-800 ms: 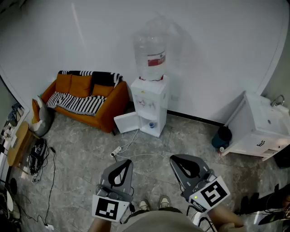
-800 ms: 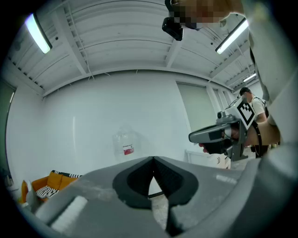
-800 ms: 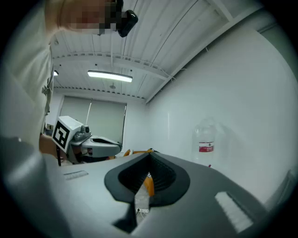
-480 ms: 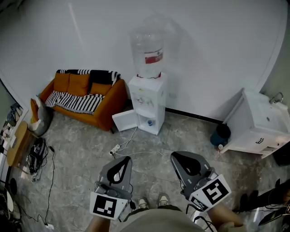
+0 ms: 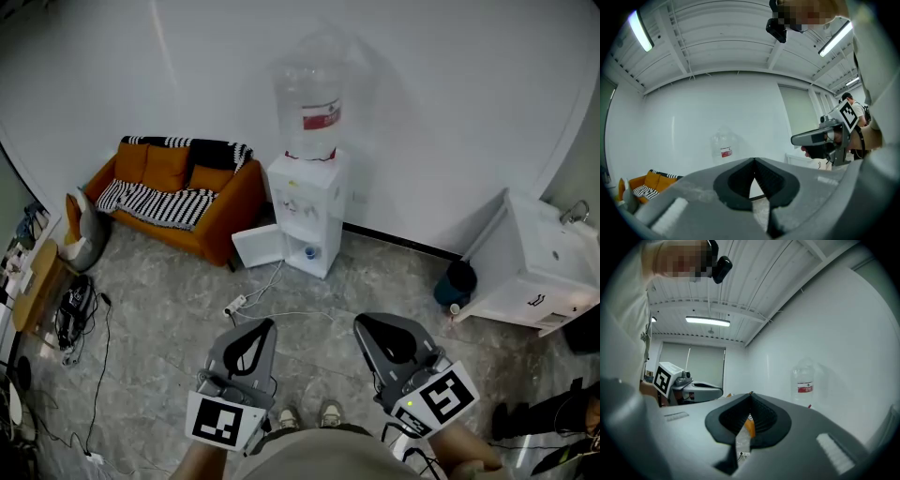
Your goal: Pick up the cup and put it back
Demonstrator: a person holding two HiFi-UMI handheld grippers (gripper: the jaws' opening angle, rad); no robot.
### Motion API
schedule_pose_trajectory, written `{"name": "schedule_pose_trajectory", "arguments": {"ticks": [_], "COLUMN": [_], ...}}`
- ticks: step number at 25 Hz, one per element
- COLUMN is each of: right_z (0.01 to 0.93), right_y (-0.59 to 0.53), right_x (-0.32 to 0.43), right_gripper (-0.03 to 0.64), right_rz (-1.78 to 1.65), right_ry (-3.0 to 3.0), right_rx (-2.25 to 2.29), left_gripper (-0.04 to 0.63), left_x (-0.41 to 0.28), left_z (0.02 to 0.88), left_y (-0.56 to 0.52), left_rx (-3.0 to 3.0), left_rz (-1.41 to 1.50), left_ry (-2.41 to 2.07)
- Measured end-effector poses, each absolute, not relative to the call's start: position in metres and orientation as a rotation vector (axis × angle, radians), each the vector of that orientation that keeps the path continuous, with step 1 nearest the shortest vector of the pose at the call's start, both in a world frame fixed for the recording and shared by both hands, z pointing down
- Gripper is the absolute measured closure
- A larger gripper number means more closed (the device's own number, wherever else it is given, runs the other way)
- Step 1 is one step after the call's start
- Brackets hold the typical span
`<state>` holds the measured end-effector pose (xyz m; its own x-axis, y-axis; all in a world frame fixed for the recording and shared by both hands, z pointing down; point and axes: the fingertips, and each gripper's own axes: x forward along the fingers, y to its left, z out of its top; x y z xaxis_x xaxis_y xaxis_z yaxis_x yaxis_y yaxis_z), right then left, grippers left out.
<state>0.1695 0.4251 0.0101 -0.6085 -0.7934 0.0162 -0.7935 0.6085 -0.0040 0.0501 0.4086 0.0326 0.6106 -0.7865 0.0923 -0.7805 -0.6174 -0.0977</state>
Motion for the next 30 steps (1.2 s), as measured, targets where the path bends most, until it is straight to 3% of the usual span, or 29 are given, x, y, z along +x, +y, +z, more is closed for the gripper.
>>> {"name": "schedule_pose_trajectory", "arguments": {"ticks": [4,6,9,30], "right_z": [0.008,0.010,0.015,0.051], "right_y": [0.423,0.422,0.419,0.349], "right_x": [0.182,0.189,0.203,0.205], "right_gripper": [0.612,0.448,0.407,0.402], "right_rz": [0.014,0.017,0.011,0.085], "right_ry": [-2.848,-2.861,-2.849,-2.876], "right_rx": [1.387,1.373,1.369,1.285], "left_gripper": [0.593,0.593,0.592,0.593], "left_x": [0.062,0.068,0.075,0.068], "left_z": [0.035,0.037,0.040,0.065], "left_y": [0.406,0.406,0.404,0.346], "left_rx": [-2.768,-2.761,-2.737,-2.694], "left_rz": [-0.201,-0.208,-0.215,-0.241], "left_ry": [1.372,1.385,1.412,1.504]}}
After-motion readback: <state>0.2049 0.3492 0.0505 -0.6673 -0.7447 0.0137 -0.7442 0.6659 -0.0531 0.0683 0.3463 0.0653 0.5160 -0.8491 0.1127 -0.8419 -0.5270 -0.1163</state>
